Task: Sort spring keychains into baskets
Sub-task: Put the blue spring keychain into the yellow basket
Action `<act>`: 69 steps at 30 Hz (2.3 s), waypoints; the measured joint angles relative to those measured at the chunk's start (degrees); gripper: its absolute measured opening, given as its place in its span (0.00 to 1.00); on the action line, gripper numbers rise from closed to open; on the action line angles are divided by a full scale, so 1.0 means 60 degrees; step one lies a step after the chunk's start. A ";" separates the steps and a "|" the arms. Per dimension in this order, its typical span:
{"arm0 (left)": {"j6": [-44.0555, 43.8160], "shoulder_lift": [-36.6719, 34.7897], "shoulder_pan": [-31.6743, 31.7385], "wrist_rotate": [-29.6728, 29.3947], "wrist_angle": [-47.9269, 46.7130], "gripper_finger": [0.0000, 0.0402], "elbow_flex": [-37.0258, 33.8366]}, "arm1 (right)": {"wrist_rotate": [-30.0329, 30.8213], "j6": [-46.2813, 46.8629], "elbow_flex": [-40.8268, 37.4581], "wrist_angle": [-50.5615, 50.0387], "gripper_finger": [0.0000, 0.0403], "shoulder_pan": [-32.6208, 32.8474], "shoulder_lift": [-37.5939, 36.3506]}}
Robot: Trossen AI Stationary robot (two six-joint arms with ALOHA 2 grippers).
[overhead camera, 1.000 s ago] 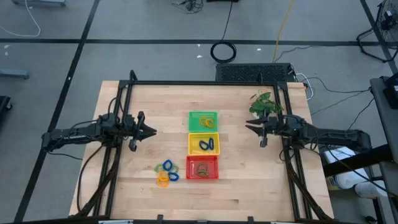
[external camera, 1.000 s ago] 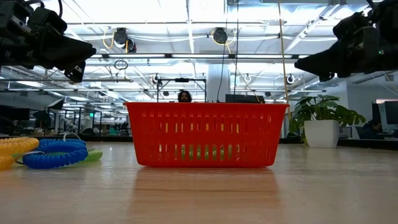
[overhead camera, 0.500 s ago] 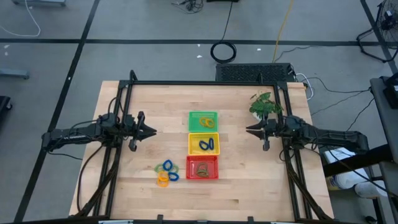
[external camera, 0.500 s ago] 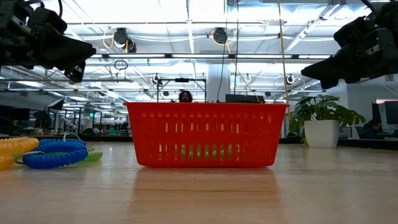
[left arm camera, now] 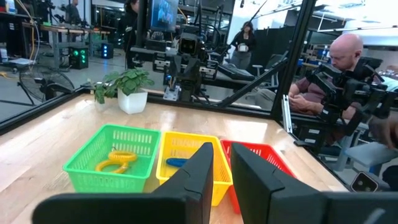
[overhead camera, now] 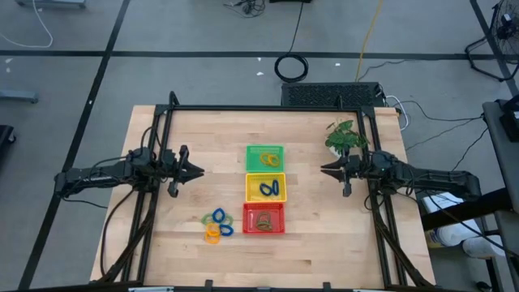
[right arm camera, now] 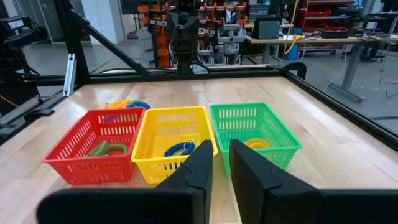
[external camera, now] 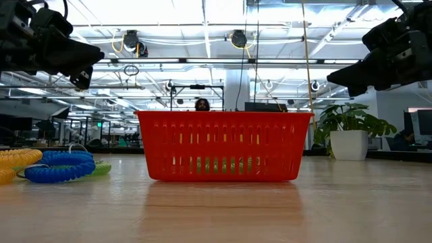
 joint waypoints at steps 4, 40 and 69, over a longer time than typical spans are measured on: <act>-0.0220 0.0002 0.0000 -0.0004 0.0268 0.15 0.0000 | 0.0000 0.0000 -0.0004 0.0000 0.10 0.0000 0.0000; -0.1694 0.3786 -0.0590 -0.3868 -0.3836 0.20 0.3006 | 0.0004 0.0001 -0.0007 0.0007 0.10 0.0000 0.0000; -0.3594 1.2852 -0.4378 -0.1757 -0.5357 0.58 0.6612 | 0.0004 0.0003 -0.0007 0.0004 0.10 0.0002 0.0002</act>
